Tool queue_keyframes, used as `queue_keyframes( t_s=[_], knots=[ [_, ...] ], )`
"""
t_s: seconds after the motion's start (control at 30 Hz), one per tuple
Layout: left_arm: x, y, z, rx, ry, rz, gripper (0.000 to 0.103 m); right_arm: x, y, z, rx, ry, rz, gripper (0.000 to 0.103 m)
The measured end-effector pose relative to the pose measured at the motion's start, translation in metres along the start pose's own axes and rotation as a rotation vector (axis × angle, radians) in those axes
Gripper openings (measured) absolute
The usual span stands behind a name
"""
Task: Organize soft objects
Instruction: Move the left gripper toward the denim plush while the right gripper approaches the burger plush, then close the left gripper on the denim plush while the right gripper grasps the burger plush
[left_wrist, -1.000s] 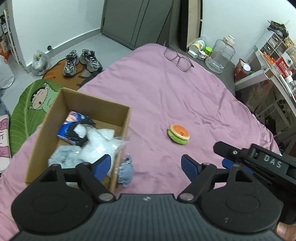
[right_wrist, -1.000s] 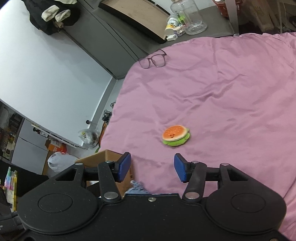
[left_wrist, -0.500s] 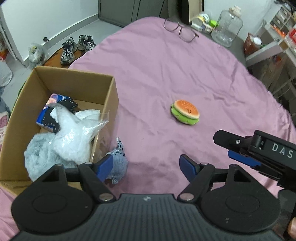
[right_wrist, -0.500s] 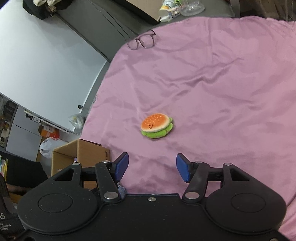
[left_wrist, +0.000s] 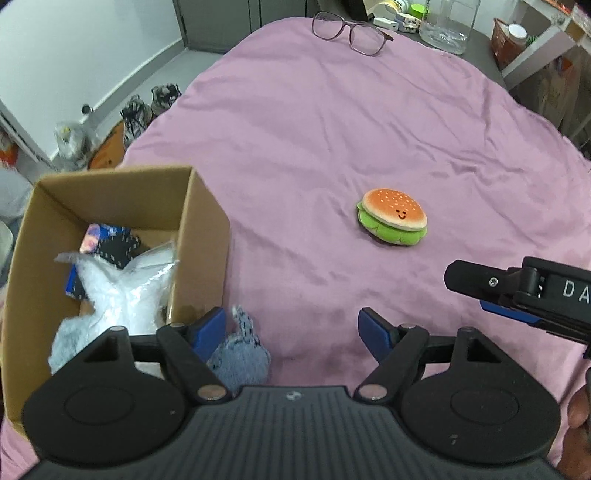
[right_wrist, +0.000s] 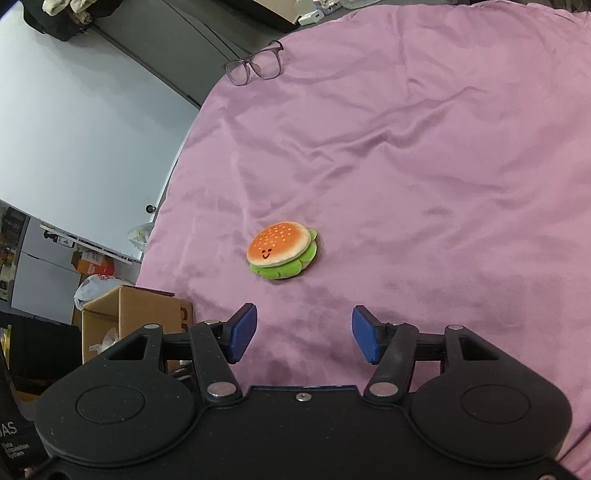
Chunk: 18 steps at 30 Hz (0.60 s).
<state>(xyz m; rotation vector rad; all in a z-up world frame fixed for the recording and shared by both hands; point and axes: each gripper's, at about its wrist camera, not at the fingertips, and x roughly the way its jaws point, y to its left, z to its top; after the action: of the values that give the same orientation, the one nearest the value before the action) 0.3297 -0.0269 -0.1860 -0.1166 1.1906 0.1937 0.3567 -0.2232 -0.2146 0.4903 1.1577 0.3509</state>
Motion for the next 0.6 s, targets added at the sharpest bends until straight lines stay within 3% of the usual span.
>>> queue_keyframes(
  t_s=[0.3,0.47,0.6],
  knots=[
    [0.010,-0.016,0.000,0.092,0.020,0.083,0.079,0.007,-0.005,0.002,0.012,0.009,-0.006,0.057],
    [0.007,-0.013,-0.005,0.079,0.029,0.067,0.079,0.008,-0.001,0.000,-0.001,0.011,-0.010,0.057],
    [0.004,-0.008,-0.011,0.042,0.048,0.000,0.077,0.008,0.002,-0.002,-0.004,0.013,-0.012,0.057]
  ],
)
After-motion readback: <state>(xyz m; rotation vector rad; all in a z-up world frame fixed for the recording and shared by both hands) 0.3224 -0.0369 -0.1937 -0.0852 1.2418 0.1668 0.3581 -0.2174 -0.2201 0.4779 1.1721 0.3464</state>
